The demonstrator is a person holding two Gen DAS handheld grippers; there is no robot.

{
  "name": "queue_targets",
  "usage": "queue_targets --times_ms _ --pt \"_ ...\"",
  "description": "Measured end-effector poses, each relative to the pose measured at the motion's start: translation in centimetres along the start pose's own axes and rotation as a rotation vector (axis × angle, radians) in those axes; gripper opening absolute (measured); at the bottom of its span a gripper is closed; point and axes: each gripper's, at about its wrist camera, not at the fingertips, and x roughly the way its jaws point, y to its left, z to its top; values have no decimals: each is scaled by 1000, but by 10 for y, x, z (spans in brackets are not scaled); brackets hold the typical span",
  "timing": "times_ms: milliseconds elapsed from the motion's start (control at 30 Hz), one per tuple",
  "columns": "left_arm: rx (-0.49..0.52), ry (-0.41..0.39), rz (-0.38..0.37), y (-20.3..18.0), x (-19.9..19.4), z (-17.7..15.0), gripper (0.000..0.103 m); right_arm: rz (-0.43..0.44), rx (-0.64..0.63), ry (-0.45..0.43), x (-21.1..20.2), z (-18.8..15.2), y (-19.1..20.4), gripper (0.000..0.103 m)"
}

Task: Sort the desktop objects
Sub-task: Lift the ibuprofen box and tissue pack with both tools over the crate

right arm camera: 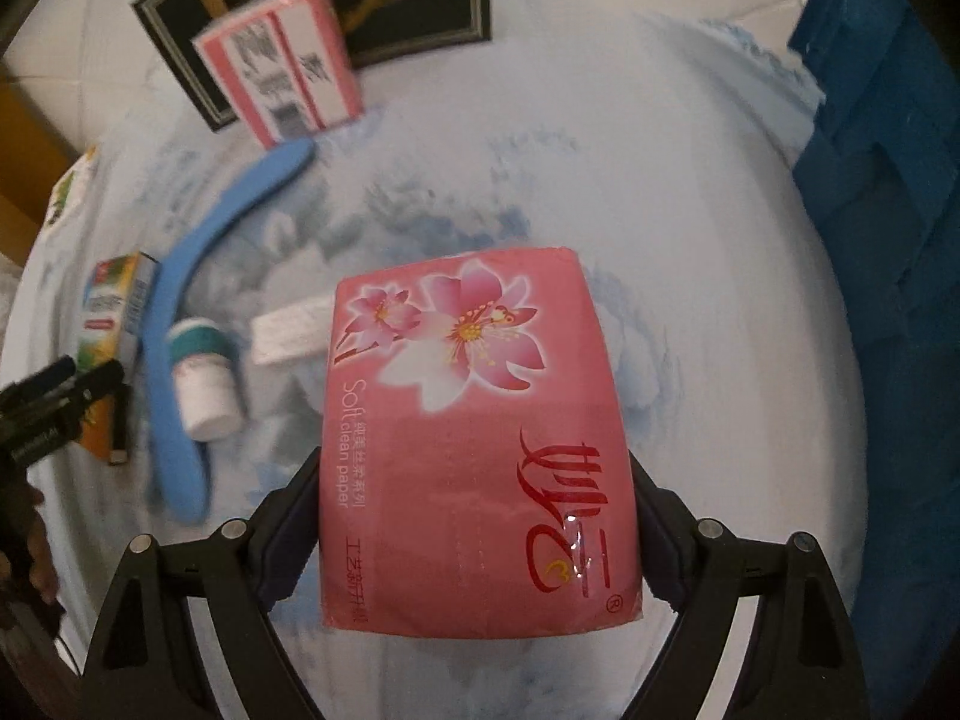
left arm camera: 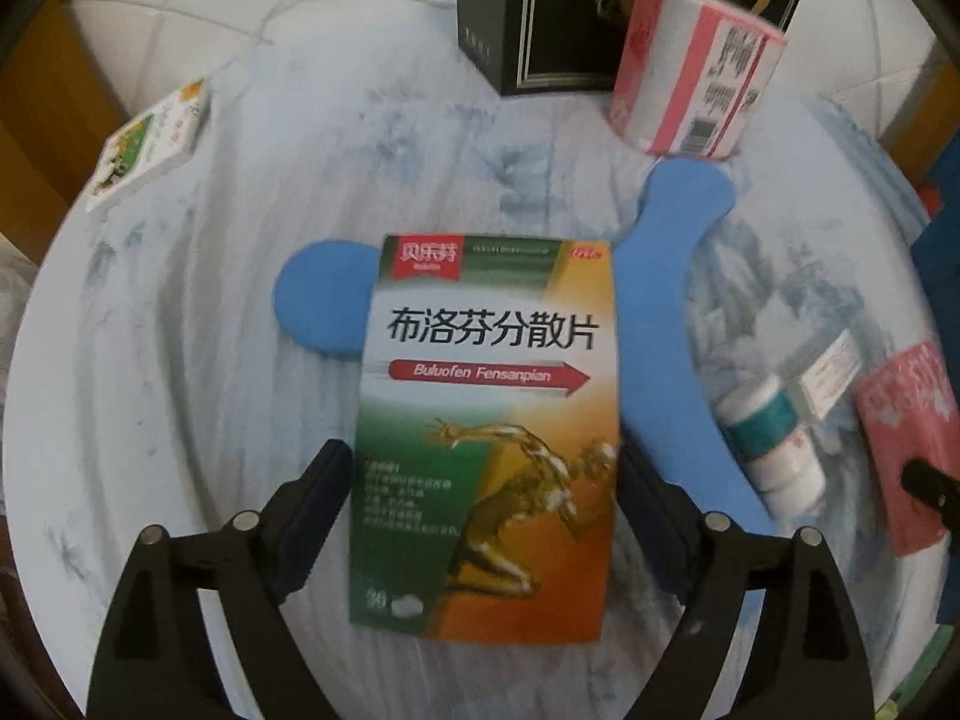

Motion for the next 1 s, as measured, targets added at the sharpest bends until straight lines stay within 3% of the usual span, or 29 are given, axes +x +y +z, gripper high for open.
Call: queue_targets --times_ms 67,267,333,433,700,1000 --pt "-15 33 -7 1 11 1 88 2 3 26 8 -2 -6 91" --pt "-11 2 9 -1 5 -4 87 -3 2 49 11 -2 -10 102" --pt "-3 -23 16 -3 -7 -9 87 -2 -1 53 12 -3 -10 88" --pt "24 -89 40 -9 -38 -20 87 -17 -11 27 3 -8 -8 87" --pt "60 -262 -36 -27 -132 -43 87 35 -15 -180 -83 -32 -7 87" --pt "183 -456 -144 -94 -228 -61 87 -22 19 -490 -224 -84 -23 87"
